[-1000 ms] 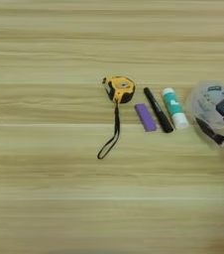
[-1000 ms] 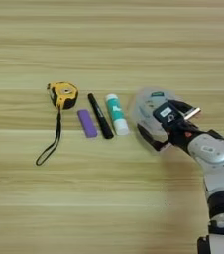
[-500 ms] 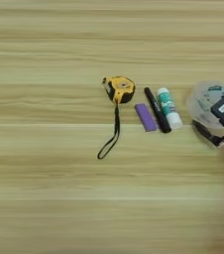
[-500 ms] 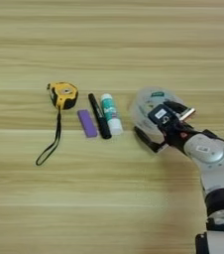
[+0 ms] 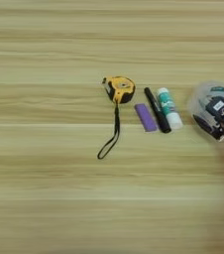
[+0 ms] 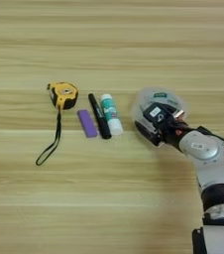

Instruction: Move the objects on the table

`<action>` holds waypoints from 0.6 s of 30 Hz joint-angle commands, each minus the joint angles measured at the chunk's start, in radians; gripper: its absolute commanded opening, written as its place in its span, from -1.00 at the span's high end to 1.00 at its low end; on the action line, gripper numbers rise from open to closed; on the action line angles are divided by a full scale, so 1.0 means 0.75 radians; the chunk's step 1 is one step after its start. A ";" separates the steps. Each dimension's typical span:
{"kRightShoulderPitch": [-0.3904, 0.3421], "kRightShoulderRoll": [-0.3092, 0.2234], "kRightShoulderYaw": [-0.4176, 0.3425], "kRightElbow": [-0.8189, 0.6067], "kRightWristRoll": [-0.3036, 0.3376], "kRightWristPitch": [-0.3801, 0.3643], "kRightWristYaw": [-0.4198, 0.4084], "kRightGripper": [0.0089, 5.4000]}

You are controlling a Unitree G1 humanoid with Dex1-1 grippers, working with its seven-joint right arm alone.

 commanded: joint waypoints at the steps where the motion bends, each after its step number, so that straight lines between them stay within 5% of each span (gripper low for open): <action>1: -0.074 -0.056 -0.013 -0.033 0.017 -0.018 -0.020 -0.17; 18: -0.065 -0.056 -0.012 -0.038 0.031 -0.030 -0.006 0.28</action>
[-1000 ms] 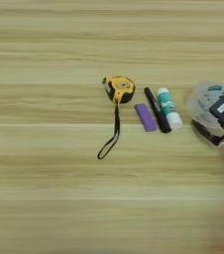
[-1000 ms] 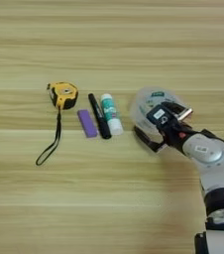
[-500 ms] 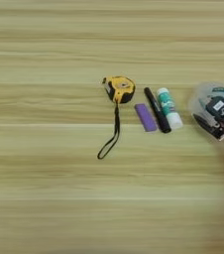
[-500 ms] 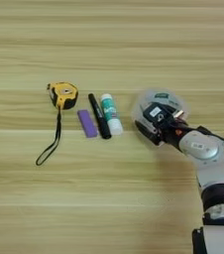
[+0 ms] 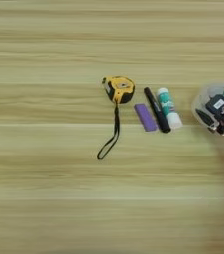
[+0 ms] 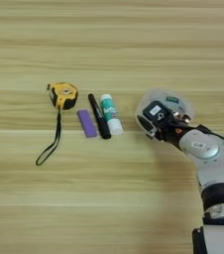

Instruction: Move the objects on the table

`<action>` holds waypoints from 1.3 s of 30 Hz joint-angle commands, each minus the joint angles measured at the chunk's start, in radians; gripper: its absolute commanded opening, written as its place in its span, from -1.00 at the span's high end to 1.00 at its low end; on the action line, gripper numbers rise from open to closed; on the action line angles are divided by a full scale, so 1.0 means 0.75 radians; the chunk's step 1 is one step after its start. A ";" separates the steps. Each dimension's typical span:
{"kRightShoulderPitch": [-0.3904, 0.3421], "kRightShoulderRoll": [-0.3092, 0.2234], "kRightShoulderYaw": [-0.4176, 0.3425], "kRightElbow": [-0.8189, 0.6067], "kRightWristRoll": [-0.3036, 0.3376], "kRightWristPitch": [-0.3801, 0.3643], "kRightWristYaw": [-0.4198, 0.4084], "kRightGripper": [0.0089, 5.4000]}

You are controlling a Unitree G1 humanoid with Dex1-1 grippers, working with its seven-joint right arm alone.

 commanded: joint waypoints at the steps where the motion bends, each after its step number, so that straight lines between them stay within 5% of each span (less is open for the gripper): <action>1: -0.063 -0.054 -0.012 -0.033 0.016 0.001 -0.010 0.29; 18: -0.065 -0.012 -0.072 -0.115 0.108 -0.010 -0.031 0.39; 26: -0.045 0.025 -0.127 -0.394 0.191 0.080 -0.011 0.50; 39: -0.047 0.182 -0.017 -0.904 0.193 0.321 0.064 0.54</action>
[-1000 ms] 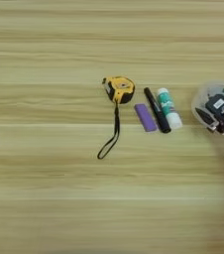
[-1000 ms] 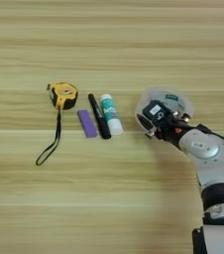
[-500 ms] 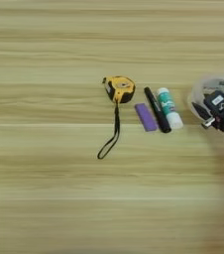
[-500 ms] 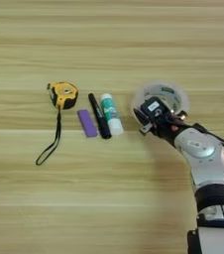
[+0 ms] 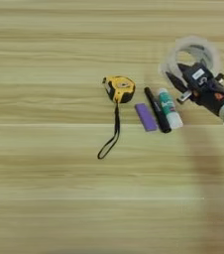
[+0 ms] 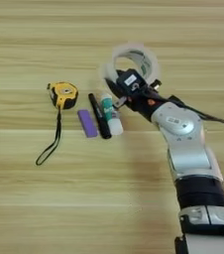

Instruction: Move the objects on the table

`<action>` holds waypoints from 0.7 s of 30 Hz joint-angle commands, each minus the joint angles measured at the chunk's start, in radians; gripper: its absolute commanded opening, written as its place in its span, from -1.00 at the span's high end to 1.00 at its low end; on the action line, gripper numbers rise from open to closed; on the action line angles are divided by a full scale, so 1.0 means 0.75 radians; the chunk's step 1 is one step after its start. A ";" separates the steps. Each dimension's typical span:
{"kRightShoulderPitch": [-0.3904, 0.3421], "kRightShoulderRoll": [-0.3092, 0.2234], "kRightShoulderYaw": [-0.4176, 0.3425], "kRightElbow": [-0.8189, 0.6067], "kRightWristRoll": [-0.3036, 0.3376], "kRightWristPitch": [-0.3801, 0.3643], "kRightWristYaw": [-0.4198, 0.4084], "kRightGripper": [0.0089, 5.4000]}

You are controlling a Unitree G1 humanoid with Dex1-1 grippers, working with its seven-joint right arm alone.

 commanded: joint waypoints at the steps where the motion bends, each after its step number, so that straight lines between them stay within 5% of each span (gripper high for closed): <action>1: -0.119 0.034 0.050 -0.185 0.013 0.043 0.005 0.54; 9: -0.097 0.221 0.259 -0.351 -0.023 0.147 0.059 0.54; 21: -0.073 0.399 0.449 -0.293 -0.057 0.172 0.098 0.54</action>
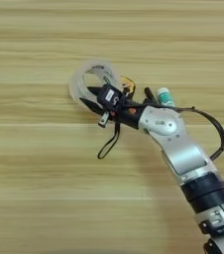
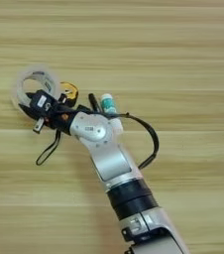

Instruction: Move the objects on the table

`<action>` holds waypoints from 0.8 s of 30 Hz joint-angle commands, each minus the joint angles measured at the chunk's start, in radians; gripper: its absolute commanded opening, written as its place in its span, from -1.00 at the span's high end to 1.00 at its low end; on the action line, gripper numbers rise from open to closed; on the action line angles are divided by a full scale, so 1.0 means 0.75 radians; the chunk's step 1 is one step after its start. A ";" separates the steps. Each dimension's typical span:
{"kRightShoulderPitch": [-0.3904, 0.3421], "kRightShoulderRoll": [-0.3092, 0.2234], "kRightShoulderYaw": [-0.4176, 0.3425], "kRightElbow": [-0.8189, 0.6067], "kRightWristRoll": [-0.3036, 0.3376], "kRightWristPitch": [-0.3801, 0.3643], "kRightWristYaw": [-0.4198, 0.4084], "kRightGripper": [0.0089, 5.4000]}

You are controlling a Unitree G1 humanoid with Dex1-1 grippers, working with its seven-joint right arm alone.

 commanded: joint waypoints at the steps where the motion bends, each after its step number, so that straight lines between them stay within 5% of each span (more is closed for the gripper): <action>1: -0.068 0.042 0.010 -0.030 0.023 -0.013 -0.007 0.54; 16: -0.086 0.095 0.045 0.166 0.008 -0.037 0.025 0.55; 24: -0.088 0.097 0.045 0.175 -0.004 -0.043 0.024 0.04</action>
